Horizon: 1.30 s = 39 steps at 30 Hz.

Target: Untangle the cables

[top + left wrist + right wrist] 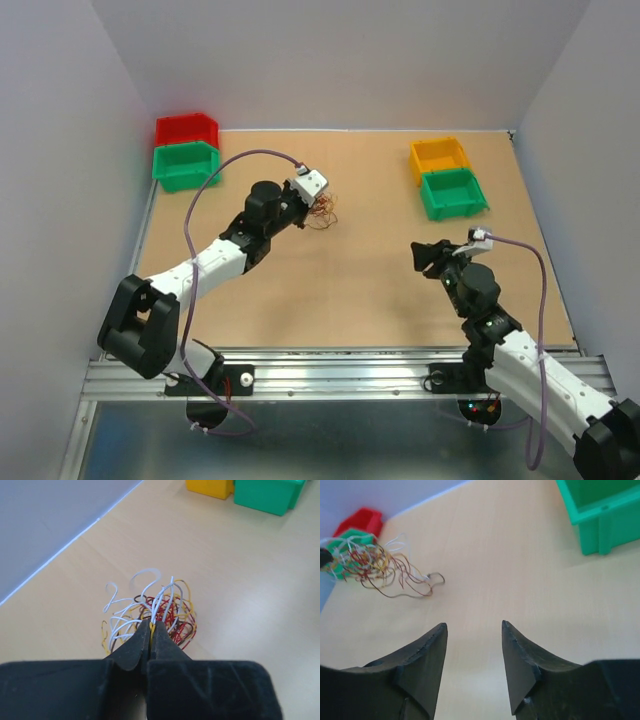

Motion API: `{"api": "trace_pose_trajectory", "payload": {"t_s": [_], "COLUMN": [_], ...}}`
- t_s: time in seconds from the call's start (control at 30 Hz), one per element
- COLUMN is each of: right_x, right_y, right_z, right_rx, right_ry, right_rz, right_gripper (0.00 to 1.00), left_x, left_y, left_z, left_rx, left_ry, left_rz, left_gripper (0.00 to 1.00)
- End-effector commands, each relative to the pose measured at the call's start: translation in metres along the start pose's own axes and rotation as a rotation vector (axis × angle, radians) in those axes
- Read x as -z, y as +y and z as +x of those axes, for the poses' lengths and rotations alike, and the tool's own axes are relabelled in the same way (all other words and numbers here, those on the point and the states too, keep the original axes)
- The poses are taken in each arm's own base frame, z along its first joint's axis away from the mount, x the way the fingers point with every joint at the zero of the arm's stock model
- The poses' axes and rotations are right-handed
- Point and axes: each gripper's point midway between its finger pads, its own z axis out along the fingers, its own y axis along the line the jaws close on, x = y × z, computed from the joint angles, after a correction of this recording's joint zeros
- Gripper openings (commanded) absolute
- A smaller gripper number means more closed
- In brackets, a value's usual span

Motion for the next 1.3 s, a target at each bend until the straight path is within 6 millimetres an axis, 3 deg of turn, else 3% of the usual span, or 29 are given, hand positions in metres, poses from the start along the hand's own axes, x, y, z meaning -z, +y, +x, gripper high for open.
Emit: {"api": "trace_pose_trajectory", "payload": {"t_s": [0.0,0.03,0.13,0.17,0.23,0.27,0.37,0.47,0.67,0.77,0.8,0.9,0.93,1.03,1.13,1.17,1.2,1.23,1.27], "right_x": [-0.008,-0.009,-0.003,-0.001,-0.004,-0.004,-0.013,-0.007,0.000,-0.005,-0.006,-0.010,-0.011,-0.019,-0.030,-0.033,-0.043,-0.047,-0.054], "right_y": [0.013,0.025,0.056,0.071,0.082,0.091,0.100,0.119,0.135,0.135,0.137,0.135,0.132,0.117,0.097,0.085,0.071,0.057,0.040], "right_z": [0.020,0.018,0.038,0.042,0.046,0.038,0.046,0.043,0.050,0.054,0.054,0.059,0.061,0.059,0.055,0.064,0.055,0.063,0.057], "right_rx": [0.054,0.064,0.114,0.127,0.146,0.145,0.182,0.177,0.161,0.156,0.154,0.141,0.136,0.104,0.070,0.065,0.053,0.056,0.056], "right_ry": [0.092,0.080,0.151,0.155,0.157,0.134,0.155,0.127,0.124,0.135,0.139,0.158,0.161,0.141,0.120,0.160,0.126,0.167,0.132], "right_rz": [-0.080,-0.139,-0.357,-0.459,-0.527,-0.557,-0.614,-0.735,-0.859,-0.850,-0.855,-0.838,-0.821,-0.716,-0.574,-0.504,-0.398,-0.315,-0.212], "right_gripper": [0.63,0.67,0.80,0.81,0.82,0.82,0.82,0.82,0.84,0.67,0.44,0.17,0.03,0.01,0.01,0.01,0.00,0.01,0.01], "left_x": [0.011,0.012,0.020,0.024,0.031,0.034,0.044,0.049,0.045,0.048,0.049,0.051,0.051,0.054,0.069,0.079,0.088,0.094,0.102], "left_y": [-0.017,-0.021,-0.052,-0.063,-0.084,-0.091,-0.110,-0.127,-0.138,-0.145,-0.145,-0.140,-0.134,-0.091,-0.021,0.021,0.038,0.057,0.078], "left_z": [-0.026,-0.027,-0.032,-0.033,-0.038,-0.040,-0.048,-0.049,-0.040,-0.040,-0.042,-0.049,-0.052,-0.070,-0.092,-0.094,-0.095,-0.093,-0.089], "left_rx": [-0.030,-0.035,-0.072,-0.083,-0.111,-0.118,-0.125,-0.126,-0.133,-0.140,-0.142,-0.148,-0.141,-0.090,-0.010,0.058,0.089,0.123,0.152], "left_ry": [-0.085,-0.090,-0.111,-0.111,-0.116,-0.120,-0.136,-0.139,-0.107,-0.109,-0.113,-0.128,-0.131,-0.188,-0.287,-0.309,-0.322,-0.323,-0.322], "left_rz": [0.084,0.105,0.252,0.290,0.362,0.381,0.448,0.507,0.541,0.566,0.565,0.537,0.513,0.323,-0.002,-0.167,-0.245,-0.331,-0.431], "left_gripper": [0.00,0.00,0.00,0.00,0.00,0.00,0.00,0.00,0.00,0.00,0.00,0.00,0.00,0.00,0.00,0.00,0.00,0.00,0.00]}}
